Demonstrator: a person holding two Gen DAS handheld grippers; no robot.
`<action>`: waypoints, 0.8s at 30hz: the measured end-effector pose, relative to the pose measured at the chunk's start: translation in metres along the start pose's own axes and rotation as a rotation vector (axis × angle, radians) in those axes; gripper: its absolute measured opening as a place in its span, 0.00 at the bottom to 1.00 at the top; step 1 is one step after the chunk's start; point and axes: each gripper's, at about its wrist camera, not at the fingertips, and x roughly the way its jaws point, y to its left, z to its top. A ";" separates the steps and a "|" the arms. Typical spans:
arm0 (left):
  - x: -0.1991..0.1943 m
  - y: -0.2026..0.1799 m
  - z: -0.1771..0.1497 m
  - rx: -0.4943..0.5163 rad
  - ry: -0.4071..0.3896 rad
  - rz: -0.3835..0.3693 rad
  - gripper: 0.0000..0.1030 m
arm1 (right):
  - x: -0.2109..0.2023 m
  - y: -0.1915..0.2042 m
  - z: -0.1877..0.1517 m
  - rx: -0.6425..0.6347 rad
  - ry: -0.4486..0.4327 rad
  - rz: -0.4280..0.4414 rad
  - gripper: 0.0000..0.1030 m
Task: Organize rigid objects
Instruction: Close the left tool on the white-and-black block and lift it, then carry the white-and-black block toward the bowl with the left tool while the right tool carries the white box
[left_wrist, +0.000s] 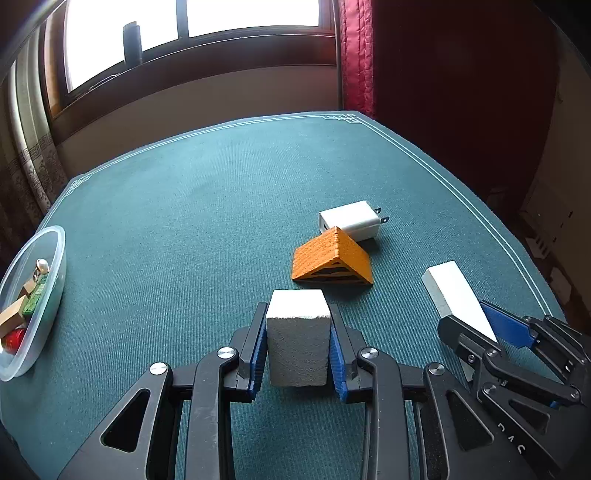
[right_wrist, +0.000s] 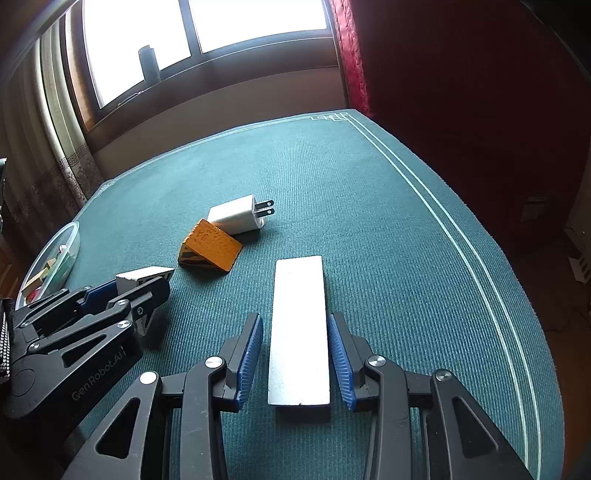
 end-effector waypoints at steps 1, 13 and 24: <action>0.000 0.001 -0.001 -0.003 0.000 0.001 0.30 | 0.000 0.000 0.000 0.000 0.000 0.000 0.37; -0.010 0.018 -0.003 -0.038 -0.013 0.027 0.30 | 0.000 -0.002 0.001 0.003 -0.001 0.002 0.36; -0.026 0.045 -0.004 -0.086 -0.050 0.049 0.30 | 0.000 -0.003 0.002 0.001 -0.001 -0.002 0.36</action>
